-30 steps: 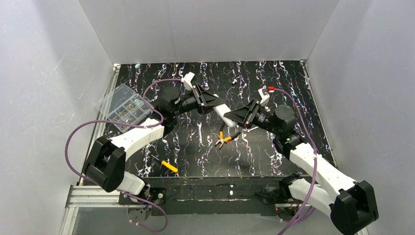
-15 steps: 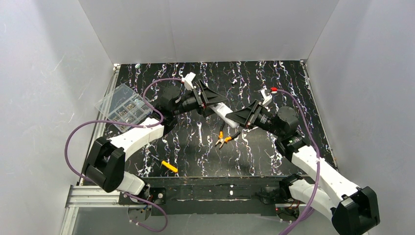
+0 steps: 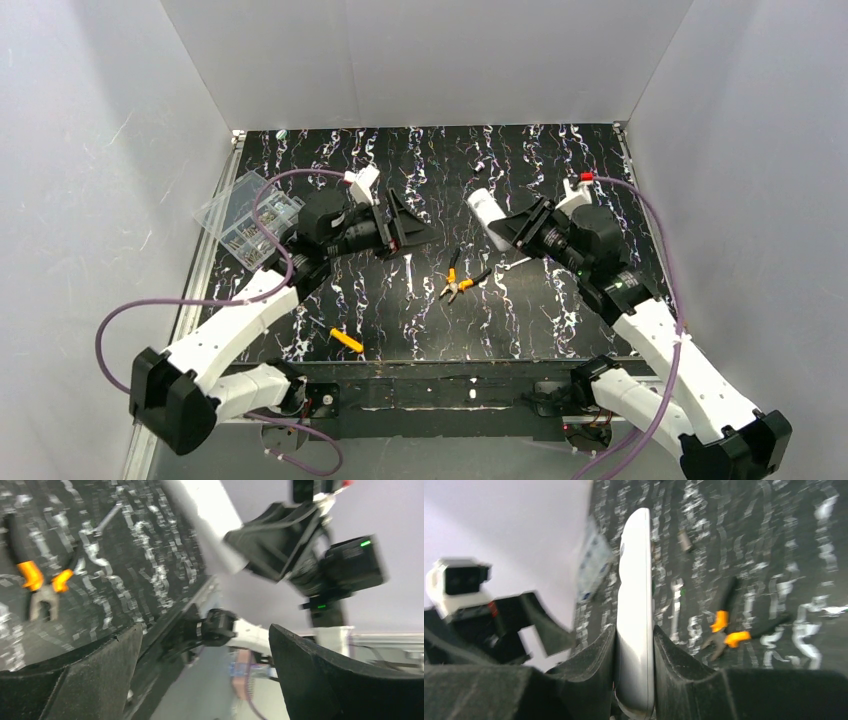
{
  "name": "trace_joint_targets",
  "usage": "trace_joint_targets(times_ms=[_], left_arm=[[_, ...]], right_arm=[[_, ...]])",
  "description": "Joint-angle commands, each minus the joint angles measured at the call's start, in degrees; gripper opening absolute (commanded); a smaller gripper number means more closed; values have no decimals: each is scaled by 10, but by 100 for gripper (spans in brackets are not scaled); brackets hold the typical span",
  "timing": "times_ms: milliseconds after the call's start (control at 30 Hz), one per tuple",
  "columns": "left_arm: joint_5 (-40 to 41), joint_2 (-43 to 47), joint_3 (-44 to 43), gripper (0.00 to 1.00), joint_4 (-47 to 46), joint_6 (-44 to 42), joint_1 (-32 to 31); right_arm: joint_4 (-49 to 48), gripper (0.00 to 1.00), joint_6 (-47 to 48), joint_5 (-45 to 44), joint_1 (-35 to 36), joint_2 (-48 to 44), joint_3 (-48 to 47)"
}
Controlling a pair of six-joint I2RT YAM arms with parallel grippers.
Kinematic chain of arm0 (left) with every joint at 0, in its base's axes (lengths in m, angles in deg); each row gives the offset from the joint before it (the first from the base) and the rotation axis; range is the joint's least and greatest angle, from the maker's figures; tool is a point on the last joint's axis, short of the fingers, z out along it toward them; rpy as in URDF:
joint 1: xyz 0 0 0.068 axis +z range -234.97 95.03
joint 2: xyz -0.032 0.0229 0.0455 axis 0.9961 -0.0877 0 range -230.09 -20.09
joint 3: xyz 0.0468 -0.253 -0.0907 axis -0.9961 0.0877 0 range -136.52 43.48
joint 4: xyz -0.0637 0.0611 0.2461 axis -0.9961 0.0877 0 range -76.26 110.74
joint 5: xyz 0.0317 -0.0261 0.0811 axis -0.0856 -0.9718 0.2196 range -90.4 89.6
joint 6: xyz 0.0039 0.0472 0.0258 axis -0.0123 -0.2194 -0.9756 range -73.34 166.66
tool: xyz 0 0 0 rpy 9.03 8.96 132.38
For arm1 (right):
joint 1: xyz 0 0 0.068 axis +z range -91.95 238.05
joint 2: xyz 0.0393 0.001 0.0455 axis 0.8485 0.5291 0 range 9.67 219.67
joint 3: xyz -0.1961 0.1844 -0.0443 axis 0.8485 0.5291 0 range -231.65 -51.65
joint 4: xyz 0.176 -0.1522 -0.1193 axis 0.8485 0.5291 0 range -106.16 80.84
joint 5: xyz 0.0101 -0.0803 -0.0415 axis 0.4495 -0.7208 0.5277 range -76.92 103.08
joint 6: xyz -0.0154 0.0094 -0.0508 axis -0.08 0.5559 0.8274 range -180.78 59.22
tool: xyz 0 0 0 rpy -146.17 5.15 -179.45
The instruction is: Load the batteries into the remote control
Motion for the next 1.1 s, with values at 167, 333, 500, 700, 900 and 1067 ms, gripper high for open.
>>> trace_joint_targets(times_ms=[167,333,500,700,900,1067], left_arm=[[114,61,-78,98,385,-210,4],[187,51,-141,98,521,-244,3],[241,60,-146,98,553,-240,3],[294,14,-227,98,675,-253,4],[303,19,-228,98,676,-294,5],[257,82,-151,98,565,-299,5]], right_arm=[[347,1,225,-150,2,159,-244],[475,1,243,-298,75,262,-328],[623,1,229,-364,135,386,-420],[691,1,208,-393,196,454,-441],[740,1,228,-401,232,520,-441],[699,1,230,-378,247,536,-409]])
